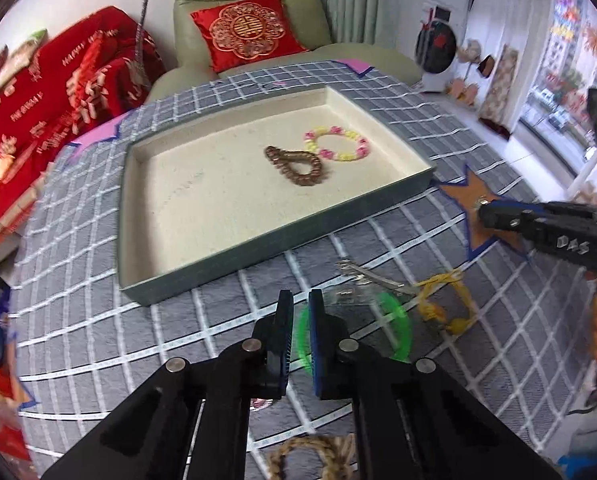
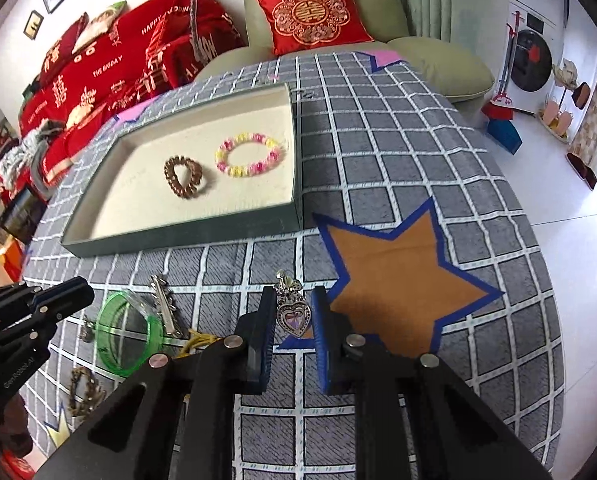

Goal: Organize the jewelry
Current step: 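Grasp the green bangle with the left tool while the right tool grasps the silver heart pendant, then lift the green bangle and heart pendant and carry both over the tray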

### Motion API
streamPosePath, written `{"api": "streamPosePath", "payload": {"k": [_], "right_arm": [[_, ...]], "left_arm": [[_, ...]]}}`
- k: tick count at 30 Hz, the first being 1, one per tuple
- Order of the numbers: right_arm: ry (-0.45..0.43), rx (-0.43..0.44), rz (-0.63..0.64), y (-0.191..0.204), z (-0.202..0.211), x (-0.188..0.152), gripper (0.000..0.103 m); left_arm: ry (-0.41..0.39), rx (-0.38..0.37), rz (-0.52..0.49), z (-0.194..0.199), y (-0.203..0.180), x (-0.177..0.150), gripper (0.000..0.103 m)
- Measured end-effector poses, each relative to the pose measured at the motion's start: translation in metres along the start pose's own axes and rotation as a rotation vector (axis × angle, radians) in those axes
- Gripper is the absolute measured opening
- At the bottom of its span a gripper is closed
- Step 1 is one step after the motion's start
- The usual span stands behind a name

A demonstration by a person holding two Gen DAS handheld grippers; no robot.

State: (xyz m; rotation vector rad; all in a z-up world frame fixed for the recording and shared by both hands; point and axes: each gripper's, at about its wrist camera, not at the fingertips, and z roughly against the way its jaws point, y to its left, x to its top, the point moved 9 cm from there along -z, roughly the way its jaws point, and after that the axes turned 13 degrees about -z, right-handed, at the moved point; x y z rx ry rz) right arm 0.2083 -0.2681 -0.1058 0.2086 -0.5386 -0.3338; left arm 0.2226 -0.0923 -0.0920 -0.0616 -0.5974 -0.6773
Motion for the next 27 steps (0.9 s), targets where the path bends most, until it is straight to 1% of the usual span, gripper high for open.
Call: {"api": "streamPosePath", "payload": {"k": [2, 4, 5, 6, 7, 8, 9, 11, 13, 16, 17, 18, 19, 20, 22, 23, 24, 25, 26, 27], "right_arm": [[0.009, 0.015, -0.013, 0.001, 0.0, -0.001, 0.019], [0.021, 0.028, -0.024, 0.002, -0.001, -0.004, 0.019], [0.026, 0.033, -0.028, 0.002, -0.002, -0.005, 0.019], [0.03, 0.036, -0.029, 0.003, -0.003, -0.006, 0.019], [0.034, 0.04, -0.03, 0.004, -0.003, -0.007, 0.019], [0.036, 0.044, -0.03, 0.005, -0.003, -0.008, 0.019], [0.036, 0.048, -0.031, 0.006, -0.002, -0.009, 0.019], [0.033, 0.056, -0.032, 0.007, 0.001, -0.009, 0.019], [0.033, 0.063, -0.034, 0.009, 0.003, -0.01, 0.019], [0.034, 0.077, -0.04, 0.01, 0.008, -0.01, 0.019], [0.033, 0.077, -0.037, 0.011, 0.009, -0.01, 0.019], [0.031, 0.077, -0.034, 0.011, 0.011, -0.011, 0.019], [0.029, 0.079, -0.033, 0.011, 0.013, -0.011, 0.019], [0.027, 0.082, -0.033, 0.011, 0.016, -0.011, 0.019], [0.021, 0.086, -0.033, 0.01, 0.019, -0.01, 0.019], [0.018, 0.088, -0.035, 0.01, 0.021, -0.009, 0.019], [0.016, 0.09, -0.038, 0.009, 0.022, -0.008, 0.019], [0.016, 0.093, -0.04, 0.009, 0.023, -0.008, 0.019], [0.015, 0.096, -0.043, 0.009, 0.024, -0.007, 0.019], [0.015, 0.096, -0.044, 0.009, 0.024, -0.007, 0.019]], "left_arm": [[0.0, 0.012, 0.013, 0.002, 0.002, -0.003, 0.019], [-0.006, 0.006, 0.045, 0.006, 0.005, -0.005, 0.02], [-0.014, -0.002, 0.059, 0.008, 0.007, -0.006, 0.042], [-0.024, 0.0, 0.073, 0.012, 0.011, -0.007, 0.092], [-0.038, 0.025, 0.082, 0.015, 0.015, -0.007, 0.103], [-0.068, 0.056, 0.085, 0.021, 0.019, -0.007, 0.103], [-0.079, 0.077, 0.069, 0.024, 0.021, -0.006, 0.103], [-0.052, 0.083, 0.041, 0.021, 0.022, -0.008, 0.103], [-0.027, 0.109, 0.014, 0.016, 0.023, -0.008, 0.103], [0.015, 0.085, -0.053, 0.001, 0.016, -0.007, 0.103], [0.033, 0.064, -0.084, -0.006, 0.011, -0.008, 0.103], [0.051, 0.037, -0.116, -0.013, 0.006, -0.008, 0.087], [0.076, 0.016, -0.14, -0.019, 0.002, -0.01, 0.08], [0.098, 0.001, -0.156, -0.025, -0.001, -0.012, 0.077], [0.118, -0.018, -0.184, -0.032, -0.006, -0.013, 0.076], [0.126, -0.019, -0.198, -0.035, -0.008, -0.013, 0.065], [0.139, -0.02, -0.213, -0.038, -0.01, -0.014, 0.056], [0.156, -0.032, -0.219, -0.041, -0.013, -0.016, 0.056], [0.154, -0.043, -0.219, -0.041, -0.015, -0.015, 0.052], [0.158, -0.057, -0.224, -0.042, -0.017, -0.014, 0.043]]}}
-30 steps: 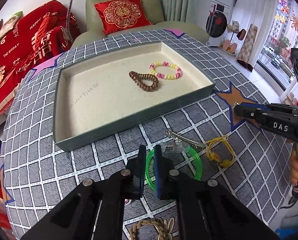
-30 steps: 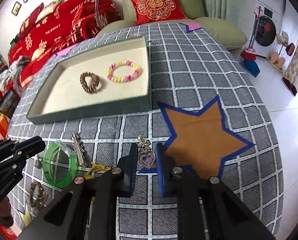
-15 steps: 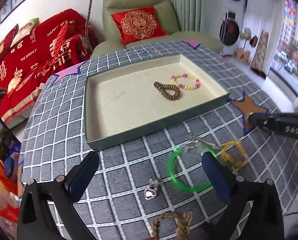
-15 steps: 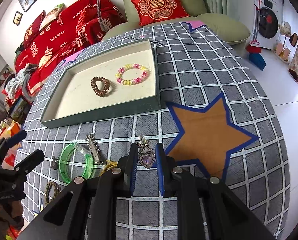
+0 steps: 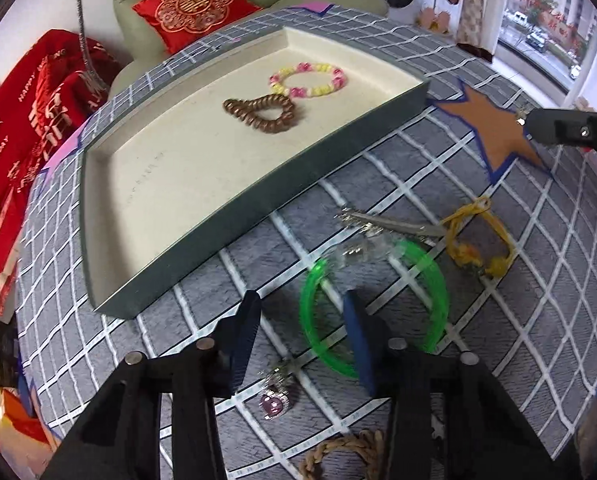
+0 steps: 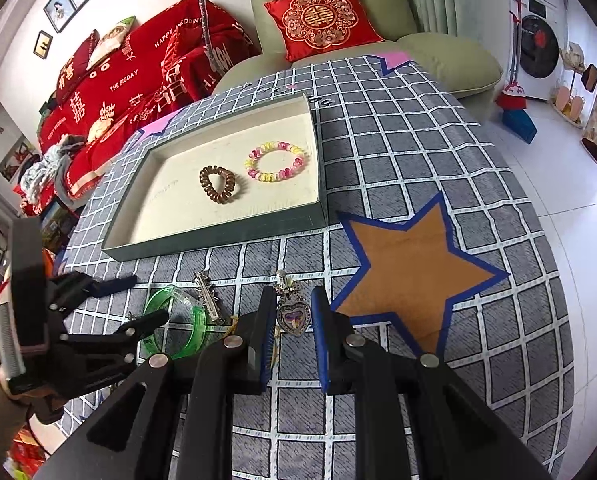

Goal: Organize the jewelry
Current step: 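Lift the green bangle and heart pendant and carry both over the tray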

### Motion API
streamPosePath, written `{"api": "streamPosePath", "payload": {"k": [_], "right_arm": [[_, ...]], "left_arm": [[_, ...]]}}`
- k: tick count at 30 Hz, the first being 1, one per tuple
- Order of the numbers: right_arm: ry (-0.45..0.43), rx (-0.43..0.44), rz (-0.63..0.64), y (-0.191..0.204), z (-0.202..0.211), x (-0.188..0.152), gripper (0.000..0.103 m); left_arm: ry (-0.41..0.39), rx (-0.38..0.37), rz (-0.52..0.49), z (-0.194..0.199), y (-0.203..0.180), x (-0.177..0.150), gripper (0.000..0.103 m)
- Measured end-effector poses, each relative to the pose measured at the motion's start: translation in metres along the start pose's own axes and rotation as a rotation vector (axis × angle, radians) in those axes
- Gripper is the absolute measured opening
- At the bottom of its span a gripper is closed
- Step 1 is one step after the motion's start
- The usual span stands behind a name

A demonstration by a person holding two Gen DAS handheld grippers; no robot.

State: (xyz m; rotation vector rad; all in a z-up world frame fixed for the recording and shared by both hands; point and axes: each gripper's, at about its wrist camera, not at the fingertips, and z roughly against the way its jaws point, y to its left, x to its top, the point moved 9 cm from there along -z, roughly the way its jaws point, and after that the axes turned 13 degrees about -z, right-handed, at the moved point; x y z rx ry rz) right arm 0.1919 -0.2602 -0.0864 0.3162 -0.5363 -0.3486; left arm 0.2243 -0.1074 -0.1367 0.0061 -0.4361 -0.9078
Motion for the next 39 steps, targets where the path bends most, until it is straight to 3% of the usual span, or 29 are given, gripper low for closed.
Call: {"api": "streamPosePath", "payload": {"k": [1, 2, 3, 12, 23, 29, 35, 39], "right_arm": [[0.0, 0.0, 0.0, 0.0, 0.0, 0.0, 0.019], [-0.001, 0.0, 0.0, 0.0, 0.0, 0.0, 0.019], [-0.002, 0.0, 0.0, 0.0, 0.0, 0.0, 0.019], [-0.015, 0.021, -0.011, 0.003, 0.011, 0.005, 0.019], [-0.044, 0.073, 0.005, 0.039, 0.007, 0.043, 0.019], [-0.048, 0.06, 0.044, 0.063, -0.018, 0.072, 0.019], [-0.046, 0.037, 0.05, 0.072, -0.051, 0.1, 0.019], [-0.033, 0.029, 0.025, 0.07, -0.078, 0.115, 0.019]], "left_arm": [[0.0, -0.019, -0.005, 0.0, -0.003, 0.001, 0.037], [0.004, -0.033, -0.012, 0.0, -0.005, 0.001, 0.02], [0.007, -0.035, -0.012, -0.001, -0.006, 0.002, 0.017], [-0.101, -0.062, 0.195, 0.029, 0.011, -0.003, 0.017], [-0.209, 0.128, 0.325, 0.079, 0.082, 0.018, 0.017], [-0.203, 0.176, 0.405, 0.062, 0.12, 0.029, 0.017], [-0.185, 0.176, 0.496, 0.025, 0.151, 0.037, 0.017], [-0.159, 0.187, 0.478, -0.002, 0.158, 0.047, 0.017]]}}
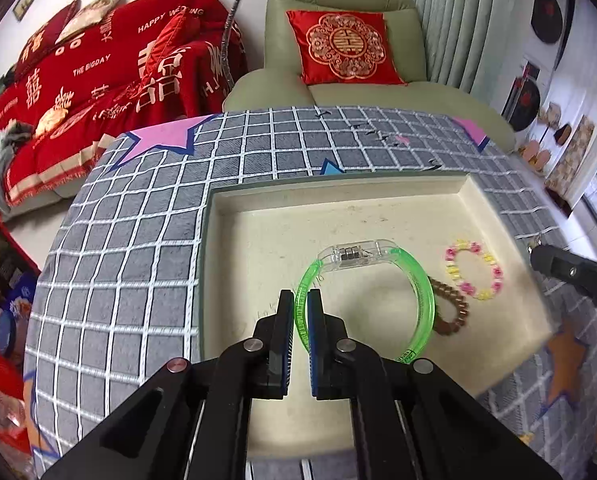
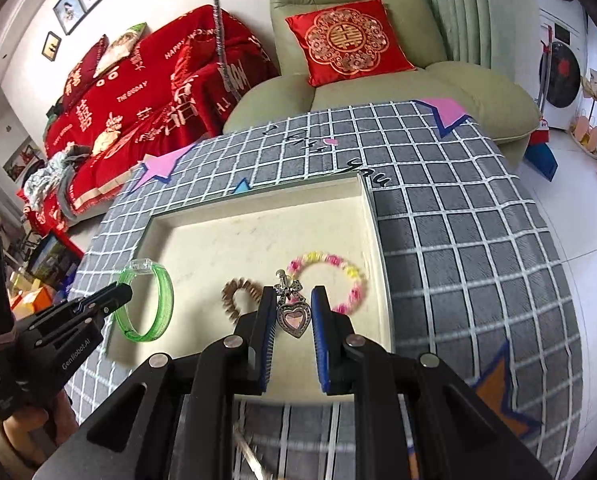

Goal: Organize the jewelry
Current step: 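Lift the green bangle and heart pendant and carry both over the tray, then lower the pendant and bangle into the tray, opening the right then left tool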

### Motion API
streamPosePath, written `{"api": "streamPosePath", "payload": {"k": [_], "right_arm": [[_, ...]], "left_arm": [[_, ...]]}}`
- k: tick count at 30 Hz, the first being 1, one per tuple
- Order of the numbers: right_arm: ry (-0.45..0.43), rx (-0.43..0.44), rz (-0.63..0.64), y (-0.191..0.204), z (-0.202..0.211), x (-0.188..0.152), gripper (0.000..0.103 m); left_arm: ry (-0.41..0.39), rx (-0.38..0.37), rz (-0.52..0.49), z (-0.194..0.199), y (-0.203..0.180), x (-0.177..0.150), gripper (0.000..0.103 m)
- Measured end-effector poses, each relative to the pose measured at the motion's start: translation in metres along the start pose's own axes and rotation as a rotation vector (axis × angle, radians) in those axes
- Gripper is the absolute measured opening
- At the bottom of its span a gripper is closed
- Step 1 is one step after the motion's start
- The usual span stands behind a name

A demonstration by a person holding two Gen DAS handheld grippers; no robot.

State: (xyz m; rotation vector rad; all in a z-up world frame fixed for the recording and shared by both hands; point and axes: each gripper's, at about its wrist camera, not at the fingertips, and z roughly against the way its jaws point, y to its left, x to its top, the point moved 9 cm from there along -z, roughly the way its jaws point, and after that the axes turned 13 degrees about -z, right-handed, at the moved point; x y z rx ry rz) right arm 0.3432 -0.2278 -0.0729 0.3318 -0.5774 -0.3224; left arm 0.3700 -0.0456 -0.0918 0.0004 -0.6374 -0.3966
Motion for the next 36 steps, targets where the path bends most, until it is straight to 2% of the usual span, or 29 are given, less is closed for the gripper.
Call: {"api": "streamPosePath", "payload": {"k": [7, 13, 18, 24, 28, 30, 31, 32, 33, 36], "right_arm": [[0.041, -0.032, -0.024, -0.013, -0.041, -0.001, 0.019], [0.051, -0.055, -0.015, -0.02, -0.06, -0.008, 0.019], [0.049, -0.078, 0.011, -0.019, -0.068, -0.012, 0.019], [0.053, -0.082, 0.016, -0.018, -0.07, -0.016, 0.019], [0.056, -0.07, 0.003, -0.017, -0.069, -0.015, 0.02], [0.049, -0.053, -0.011, -0.015, -0.066, -0.013, 0.027], [0.047, -0.027, -0.018, -0.013, -0.063, -0.011, 0.038], [0.041, -0.02, -0.023, -0.013, -0.06, -0.01, 0.056], [0.032, -0.016, -0.027, -0.013, -0.057, -0.009, 0.06], [0.011, 0.018, -0.053, -0.011, -0.046, -0.004, 0.061]], "left_arm": [[0.027, 0.01, -0.029, -0.027, -0.007, -0.003, 0.017], [0.042, 0.016, -0.027, -0.036, -0.004, -0.007, 0.017], [0.04, 0.047, -0.044, -0.038, -0.006, -0.008, 0.017], [0.055, 0.038, -0.053, -0.039, -0.009, -0.011, 0.017], [0.034, 0.052, -0.066, -0.032, -0.011, -0.007, 0.017], [0.024, 0.065, -0.075, -0.029, -0.012, -0.005, 0.017], [0.022, 0.066, -0.077, -0.027, -0.012, -0.004, 0.017], [0.021, 0.066, -0.079, -0.027, -0.013, -0.004, 0.017], [0.02, 0.071, -0.079, -0.025, -0.013, -0.004, 0.017], [0.012, 0.071, -0.067, -0.02, -0.011, -0.004, 0.017]]}}
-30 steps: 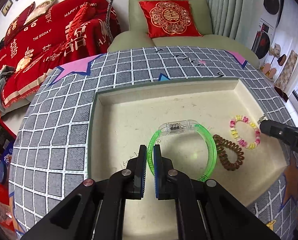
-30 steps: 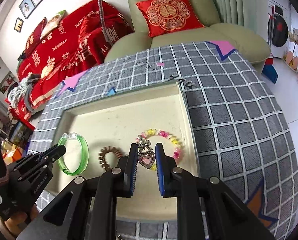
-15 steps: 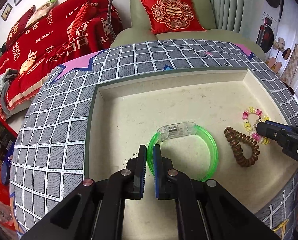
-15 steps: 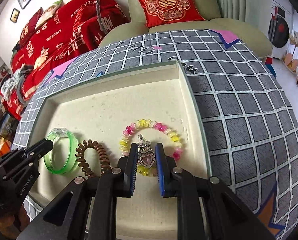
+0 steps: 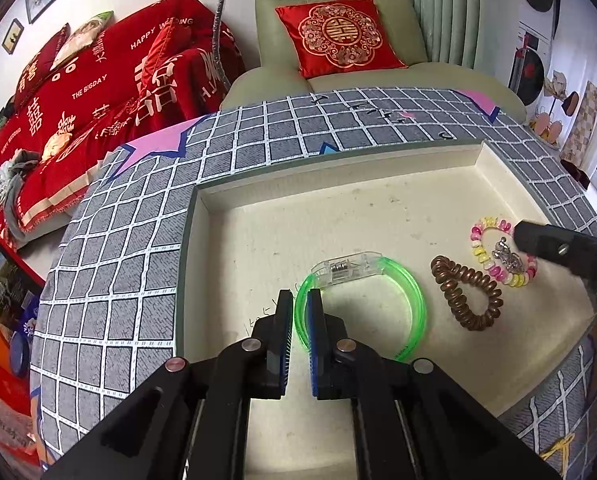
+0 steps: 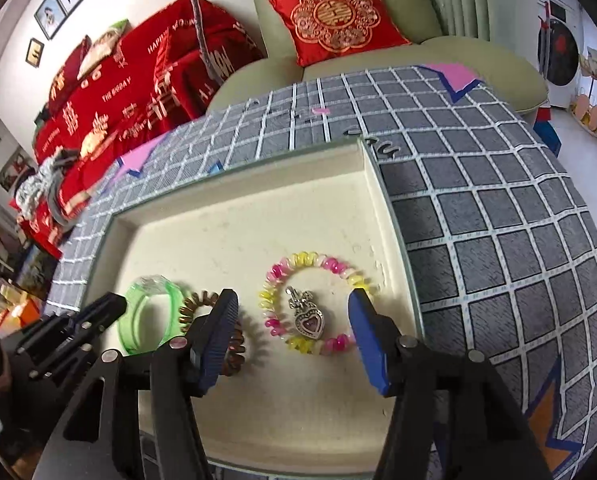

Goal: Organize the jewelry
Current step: 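Lower the pendant and bangle into the tray, opening the right then left tool, then move the left tool to the tan rope bracelet while the right tool approaches the black hair clip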

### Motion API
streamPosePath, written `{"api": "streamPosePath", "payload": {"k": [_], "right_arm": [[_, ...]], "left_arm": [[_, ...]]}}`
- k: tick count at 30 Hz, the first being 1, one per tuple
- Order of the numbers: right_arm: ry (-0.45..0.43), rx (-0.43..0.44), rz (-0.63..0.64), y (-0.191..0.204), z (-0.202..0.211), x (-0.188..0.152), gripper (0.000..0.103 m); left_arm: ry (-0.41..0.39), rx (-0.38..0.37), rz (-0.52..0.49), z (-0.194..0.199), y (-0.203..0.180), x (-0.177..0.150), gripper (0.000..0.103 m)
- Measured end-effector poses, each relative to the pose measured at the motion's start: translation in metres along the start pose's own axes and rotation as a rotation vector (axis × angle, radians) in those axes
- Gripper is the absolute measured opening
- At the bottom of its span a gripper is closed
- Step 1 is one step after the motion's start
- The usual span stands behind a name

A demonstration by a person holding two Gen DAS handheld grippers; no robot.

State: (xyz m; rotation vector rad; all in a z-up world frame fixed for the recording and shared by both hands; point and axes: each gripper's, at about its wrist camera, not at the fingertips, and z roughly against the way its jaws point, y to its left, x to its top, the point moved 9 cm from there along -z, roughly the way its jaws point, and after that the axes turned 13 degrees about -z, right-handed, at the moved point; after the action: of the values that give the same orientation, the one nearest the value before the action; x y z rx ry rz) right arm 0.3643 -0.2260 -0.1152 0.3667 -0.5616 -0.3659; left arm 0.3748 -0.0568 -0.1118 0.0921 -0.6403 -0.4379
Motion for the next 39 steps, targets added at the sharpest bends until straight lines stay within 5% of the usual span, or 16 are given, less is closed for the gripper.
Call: {"api": "streamPosePath", "payload": {"k": [11, 25, 26, 27, 28, 34, 39], "right_arm": [[-0.057, 0.061, -0.056, 0.003, 0.046, 0.001, 0.065], [-0.053, 0.13, -0.046, 0.007, 0.092, -0.035, 0.076], [-0.052, 0.135, -0.046, 0.006, 0.096, -0.039, 0.078], [-0.052, 0.139, -0.046, 0.006, 0.099, -0.043, 0.08], [-0.052, 0.144, -0.045, 0.006, 0.102, -0.046, 0.081], [-0.042, 0.158, -0.05, 0.004, 0.118, -0.075, 0.082], [-0.047, 0.151, -0.068, -0.003, 0.128, -0.096, 0.093]], "left_arm": [[-0.053, -0.043, 0.013, 0.035, -0.003, -0.002, 0.017], [-0.086, -0.039, 0.081, 0.087, 0.011, -0.041, 0.017], [-0.084, -0.038, 0.087, 0.09, 0.012, -0.046, 0.025], [-0.084, -0.041, 0.095, 0.095, 0.013, -0.053, 0.091], [-0.083, -0.043, 0.103, 0.098, 0.013, -0.057, 0.103], [-0.137, 0.003, 0.05, 0.119, 0.006, -0.076, 0.103], [-0.127, 0.044, 0.078, 0.132, 0.009, -0.097, 0.103]]}}
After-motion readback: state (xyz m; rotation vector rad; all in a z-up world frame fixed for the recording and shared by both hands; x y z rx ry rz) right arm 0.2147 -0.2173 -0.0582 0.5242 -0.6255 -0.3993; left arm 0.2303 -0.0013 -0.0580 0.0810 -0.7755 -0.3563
